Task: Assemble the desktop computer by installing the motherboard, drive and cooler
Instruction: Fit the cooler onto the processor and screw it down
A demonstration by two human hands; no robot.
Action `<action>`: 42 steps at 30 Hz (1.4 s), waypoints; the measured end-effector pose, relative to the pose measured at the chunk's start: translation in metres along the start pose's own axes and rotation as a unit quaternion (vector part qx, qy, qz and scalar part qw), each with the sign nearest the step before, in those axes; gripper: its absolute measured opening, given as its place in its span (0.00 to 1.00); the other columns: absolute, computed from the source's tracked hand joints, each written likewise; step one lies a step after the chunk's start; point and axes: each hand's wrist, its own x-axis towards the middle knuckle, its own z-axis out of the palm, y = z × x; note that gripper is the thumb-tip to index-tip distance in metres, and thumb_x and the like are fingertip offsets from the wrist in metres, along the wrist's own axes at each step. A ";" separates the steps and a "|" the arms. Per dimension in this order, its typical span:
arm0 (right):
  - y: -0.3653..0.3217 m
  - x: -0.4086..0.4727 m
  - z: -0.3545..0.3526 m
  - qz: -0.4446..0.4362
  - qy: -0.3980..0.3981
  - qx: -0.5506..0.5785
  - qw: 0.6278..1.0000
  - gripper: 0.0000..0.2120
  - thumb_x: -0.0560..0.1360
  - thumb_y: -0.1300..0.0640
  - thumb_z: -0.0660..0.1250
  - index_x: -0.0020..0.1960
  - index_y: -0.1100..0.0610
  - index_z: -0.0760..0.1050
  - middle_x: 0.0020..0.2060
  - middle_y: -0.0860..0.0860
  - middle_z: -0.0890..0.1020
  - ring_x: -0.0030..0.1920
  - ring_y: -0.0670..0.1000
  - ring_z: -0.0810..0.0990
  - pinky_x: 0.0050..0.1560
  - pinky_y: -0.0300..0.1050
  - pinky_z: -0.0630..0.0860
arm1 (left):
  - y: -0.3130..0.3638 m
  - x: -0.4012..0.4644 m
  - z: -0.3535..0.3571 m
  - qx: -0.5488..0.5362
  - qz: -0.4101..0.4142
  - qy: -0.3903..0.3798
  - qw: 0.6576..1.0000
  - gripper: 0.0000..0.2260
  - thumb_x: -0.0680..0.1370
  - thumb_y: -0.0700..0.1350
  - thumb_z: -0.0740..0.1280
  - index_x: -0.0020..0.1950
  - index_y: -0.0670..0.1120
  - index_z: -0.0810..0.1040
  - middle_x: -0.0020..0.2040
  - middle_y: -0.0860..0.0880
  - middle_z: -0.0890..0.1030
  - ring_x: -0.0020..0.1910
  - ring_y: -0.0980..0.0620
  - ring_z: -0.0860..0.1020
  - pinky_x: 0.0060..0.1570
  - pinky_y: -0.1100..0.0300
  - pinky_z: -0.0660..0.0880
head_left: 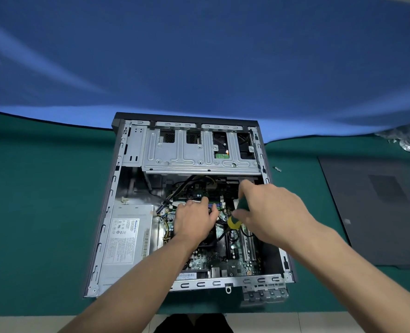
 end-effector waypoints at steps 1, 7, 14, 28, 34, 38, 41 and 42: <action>-0.001 0.000 0.000 0.007 0.020 -0.005 1.000 0.15 0.77 0.42 0.60 0.55 0.53 0.69 0.49 0.52 0.80 0.48 0.57 0.78 0.37 0.44 0.63 | 0.000 0.000 0.001 0.000 0.002 0.002 1.000 0.21 0.79 0.56 0.48 0.52 0.45 0.75 0.36 0.47 0.80 0.38 0.48 0.76 0.37 0.55 0.63; 0.001 0.000 0.001 -0.023 0.027 0.047 0.998 0.11 0.77 0.46 0.61 0.54 0.51 0.69 0.47 0.51 0.80 0.47 0.56 0.78 0.38 0.44 0.66 | 0.000 0.000 0.000 -0.001 0.003 -0.003 1.000 0.21 0.79 0.57 0.48 0.51 0.46 0.75 0.36 0.47 0.80 0.38 0.48 0.75 0.36 0.55 0.63; -0.008 -0.009 -0.006 -0.020 0.001 -0.067 0.998 0.22 0.79 0.39 0.54 0.38 0.55 0.65 0.44 0.52 0.80 0.41 0.57 0.75 0.33 0.45 0.63 | -0.001 0.001 0.001 0.005 0.005 -0.007 1.000 0.19 0.79 0.55 0.49 0.54 0.45 0.74 0.40 0.46 0.81 0.43 0.47 0.77 0.39 0.54 0.65; -0.008 -0.010 -0.002 -0.007 -0.047 0.024 0.999 0.16 0.77 0.45 0.60 0.60 0.53 0.63 0.54 0.51 0.75 0.51 0.58 0.77 0.40 0.46 0.65 | 0.000 -0.001 0.000 0.003 0.004 0.005 1.000 0.20 0.79 0.56 0.49 0.52 0.45 0.75 0.38 0.46 0.80 0.40 0.47 0.77 0.37 0.55 0.63; -0.010 -0.009 -0.002 0.014 0.009 -0.015 1.000 0.17 0.80 0.43 0.54 0.50 0.57 0.70 0.49 0.55 0.80 0.50 0.58 0.79 0.37 0.45 0.64 | 0.000 -0.001 -0.002 -0.002 0.006 0.004 1.000 0.19 0.80 0.56 0.50 0.51 0.47 0.75 0.38 0.46 0.81 0.42 0.47 0.77 0.38 0.55 0.63; -0.008 -0.009 -0.002 0.008 -0.039 0.020 0.999 0.16 0.77 0.44 0.60 0.56 0.54 0.64 0.52 0.53 0.76 0.48 0.58 0.76 0.40 0.46 0.65 | 0.001 0.000 -0.002 -0.010 0.001 -0.001 1.000 0.19 0.79 0.55 0.50 0.52 0.46 0.75 0.38 0.46 0.80 0.42 0.47 0.77 0.39 0.54 0.64; -0.006 -0.009 0.000 0.000 -0.016 0.022 1.000 0.12 0.78 0.48 0.60 0.53 0.55 0.64 0.51 0.54 0.78 0.45 0.58 0.75 0.39 0.46 0.65 | 0.001 -0.001 -0.002 -0.005 0.005 0.000 1.000 0.19 0.80 0.56 0.49 0.52 0.46 0.75 0.38 0.47 0.80 0.40 0.48 0.77 0.38 0.55 0.64; -0.007 -0.008 -0.001 0.009 0.002 0.013 1.000 0.13 0.79 0.46 0.58 0.52 0.56 0.66 0.51 0.54 0.79 0.47 0.58 0.77 0.38 0.45 0.64 | 0.001 -0.001 -0.002 -0.005 0.006 0.000 1.000 0.19 0.80 0.56 0.49 0.52 0.46 0.75 0.38 0.47 0.80 0.41 0.48 0.77 0.38 0.55 0.64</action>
